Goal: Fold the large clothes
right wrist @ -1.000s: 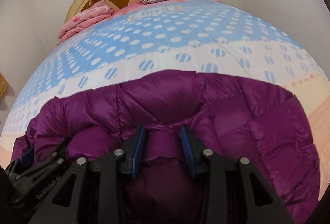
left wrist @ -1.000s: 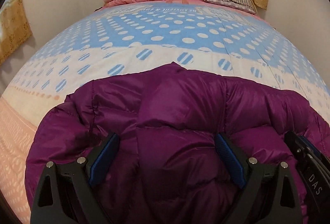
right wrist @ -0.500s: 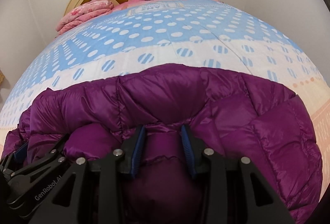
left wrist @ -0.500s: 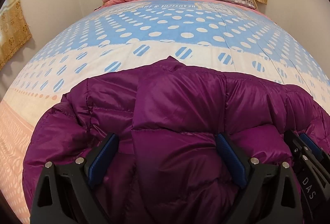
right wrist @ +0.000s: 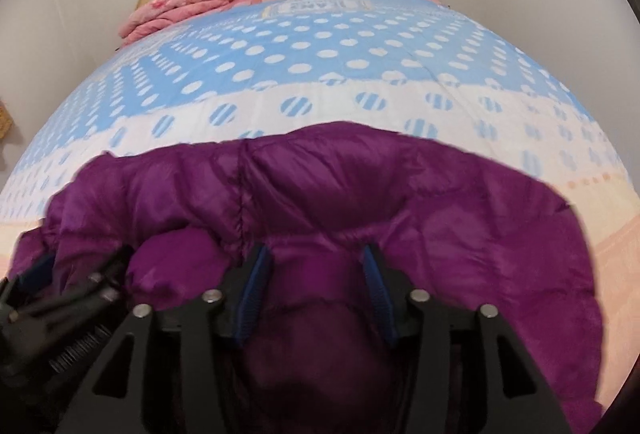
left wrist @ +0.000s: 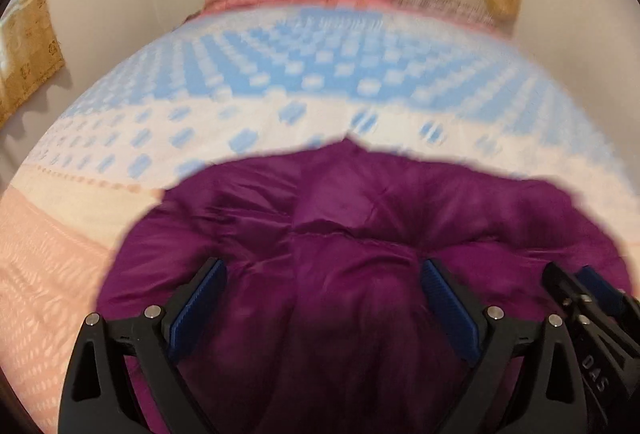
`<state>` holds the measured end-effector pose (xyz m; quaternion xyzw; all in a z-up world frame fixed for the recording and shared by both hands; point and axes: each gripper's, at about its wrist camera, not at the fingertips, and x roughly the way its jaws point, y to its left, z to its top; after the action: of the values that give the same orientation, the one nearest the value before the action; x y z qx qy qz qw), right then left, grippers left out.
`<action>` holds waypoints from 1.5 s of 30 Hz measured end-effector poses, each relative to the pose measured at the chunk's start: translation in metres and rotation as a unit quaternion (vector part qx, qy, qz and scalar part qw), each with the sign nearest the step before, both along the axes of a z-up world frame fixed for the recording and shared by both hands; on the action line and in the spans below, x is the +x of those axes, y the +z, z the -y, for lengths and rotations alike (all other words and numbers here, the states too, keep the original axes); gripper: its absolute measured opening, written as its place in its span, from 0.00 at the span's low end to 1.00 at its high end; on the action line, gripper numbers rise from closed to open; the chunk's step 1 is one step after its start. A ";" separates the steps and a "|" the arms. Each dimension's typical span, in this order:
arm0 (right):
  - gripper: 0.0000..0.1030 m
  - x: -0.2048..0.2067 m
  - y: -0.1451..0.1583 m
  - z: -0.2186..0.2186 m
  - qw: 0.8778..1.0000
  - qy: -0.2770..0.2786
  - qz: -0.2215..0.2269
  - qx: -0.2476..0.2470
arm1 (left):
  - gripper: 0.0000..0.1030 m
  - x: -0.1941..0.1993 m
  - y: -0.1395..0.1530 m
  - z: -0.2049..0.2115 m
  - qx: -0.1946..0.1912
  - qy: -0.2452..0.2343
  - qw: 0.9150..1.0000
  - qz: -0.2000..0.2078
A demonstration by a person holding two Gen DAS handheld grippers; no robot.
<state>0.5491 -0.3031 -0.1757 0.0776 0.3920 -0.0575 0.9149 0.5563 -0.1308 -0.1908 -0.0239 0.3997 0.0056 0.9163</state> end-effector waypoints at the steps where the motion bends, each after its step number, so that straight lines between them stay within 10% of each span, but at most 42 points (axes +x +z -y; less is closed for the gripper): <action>1: 0.61 -0.013 0.009 -0.001 1.000 0.005 0.012 -0.004 | 0.95 -0.019 0.010 -0.005 -0.018 -0.018 1.000 0.018; 7: 0.78 -0.079 0.000 -0.023 0.997 0.067 0.019 -0.039 | 0.95 -0.054 -0.027 0.010 0.056 -0.048 0.997 -0.003; 28: 0.80 -0.068 -0.024 -0.021 0.996 0.073 -0.036 -0.040 | 0.99 -0.044 -0.023 0.005 0.065 -0.054 0.995 -0.044; 35: 0.88 -0.178 0.021 0.019 0.998 0.058 0.008 -0.019 | 0.99 -0.148 0.032 -0.050 0.043 -0.083 0.996 0.007; 45: 0.89 -0.337 -0.042 0.067 0.999 -0.012 -0.044 0.005 | 0.99 -0.310 -0.039 -0.145 0.049 -0.042 0.998 -0.018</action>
<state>0.2120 -0.3704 -0.2174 0.0845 0.4314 -0.0697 0.8955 0.2464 0.0146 -0.2303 0.0376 0.4163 -0.0129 0.9084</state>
